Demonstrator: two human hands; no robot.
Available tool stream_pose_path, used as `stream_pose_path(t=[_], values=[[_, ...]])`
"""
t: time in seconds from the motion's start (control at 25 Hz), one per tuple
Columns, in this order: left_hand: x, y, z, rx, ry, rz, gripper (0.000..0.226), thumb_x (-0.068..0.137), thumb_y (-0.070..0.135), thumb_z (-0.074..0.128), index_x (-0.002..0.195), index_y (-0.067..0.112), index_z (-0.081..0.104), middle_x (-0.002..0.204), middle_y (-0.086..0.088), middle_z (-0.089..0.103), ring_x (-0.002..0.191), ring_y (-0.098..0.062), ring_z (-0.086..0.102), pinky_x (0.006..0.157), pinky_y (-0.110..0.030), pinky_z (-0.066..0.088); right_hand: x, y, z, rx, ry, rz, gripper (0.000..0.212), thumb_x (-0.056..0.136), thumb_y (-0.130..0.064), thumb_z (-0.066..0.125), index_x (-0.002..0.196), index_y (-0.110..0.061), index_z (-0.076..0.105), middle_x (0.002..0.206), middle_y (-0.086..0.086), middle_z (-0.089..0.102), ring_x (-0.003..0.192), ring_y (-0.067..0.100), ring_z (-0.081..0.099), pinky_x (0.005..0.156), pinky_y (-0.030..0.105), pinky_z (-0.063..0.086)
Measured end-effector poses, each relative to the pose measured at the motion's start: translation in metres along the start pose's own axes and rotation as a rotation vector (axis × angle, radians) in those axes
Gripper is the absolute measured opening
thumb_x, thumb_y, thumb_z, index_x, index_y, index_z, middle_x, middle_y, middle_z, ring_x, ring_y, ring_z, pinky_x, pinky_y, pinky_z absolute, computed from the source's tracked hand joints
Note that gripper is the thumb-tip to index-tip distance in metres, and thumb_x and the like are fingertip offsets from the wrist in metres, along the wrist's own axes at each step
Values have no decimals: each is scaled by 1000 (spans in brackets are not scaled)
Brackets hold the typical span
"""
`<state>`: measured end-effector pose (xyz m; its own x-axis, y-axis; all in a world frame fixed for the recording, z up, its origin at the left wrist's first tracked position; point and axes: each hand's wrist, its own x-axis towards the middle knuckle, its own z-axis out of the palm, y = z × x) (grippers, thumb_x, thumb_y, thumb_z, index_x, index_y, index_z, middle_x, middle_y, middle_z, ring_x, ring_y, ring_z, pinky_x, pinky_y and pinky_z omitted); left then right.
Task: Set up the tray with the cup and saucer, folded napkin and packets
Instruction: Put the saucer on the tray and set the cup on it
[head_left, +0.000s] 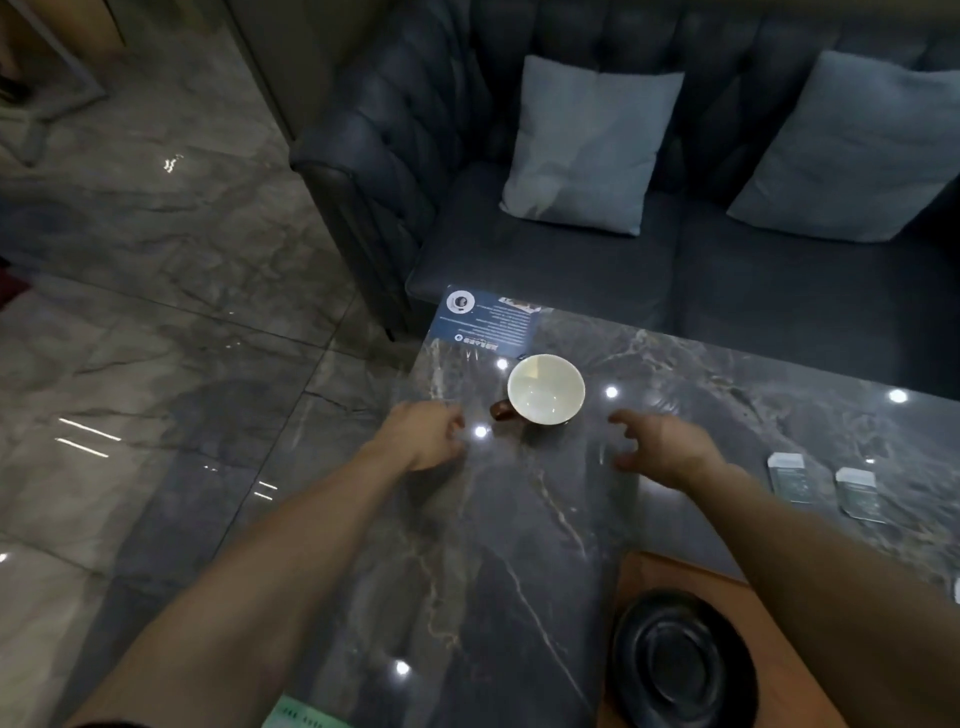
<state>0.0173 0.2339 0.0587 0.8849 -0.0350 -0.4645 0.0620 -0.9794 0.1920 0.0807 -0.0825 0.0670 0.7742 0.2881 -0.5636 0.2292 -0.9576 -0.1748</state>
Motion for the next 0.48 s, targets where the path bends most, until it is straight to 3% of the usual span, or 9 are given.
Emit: stream_pose_path(t=[0.2,0.32,0.48], values=[[32,14,3,-188,48,27,42,81,42,64,120,32,51,109,8,69,109,-19,60,104,-44,29,36,-16,-7,139,39,-50,91,72,-42,81,146,-37,29,134,0,60,120,25,58,90,37,47],[41,20,8,-237,91,72,34,83,40,63,114,33,49,106,7,70,110,-20,60,110,-47,23,52,-23,-1,178,78,-82,93,68,-38,84,142,-35,29,131,2,62,116,27,59,87,39,49],[43,19,9,-299,129,105,22,85,36,64,104,33,55,103,6,70,107,-18,61,113,-48,17,66,-29,7,411,88,-112,95,64,-24,87,140,-35,30,131,4,61,114,28,59,87,39,50]])
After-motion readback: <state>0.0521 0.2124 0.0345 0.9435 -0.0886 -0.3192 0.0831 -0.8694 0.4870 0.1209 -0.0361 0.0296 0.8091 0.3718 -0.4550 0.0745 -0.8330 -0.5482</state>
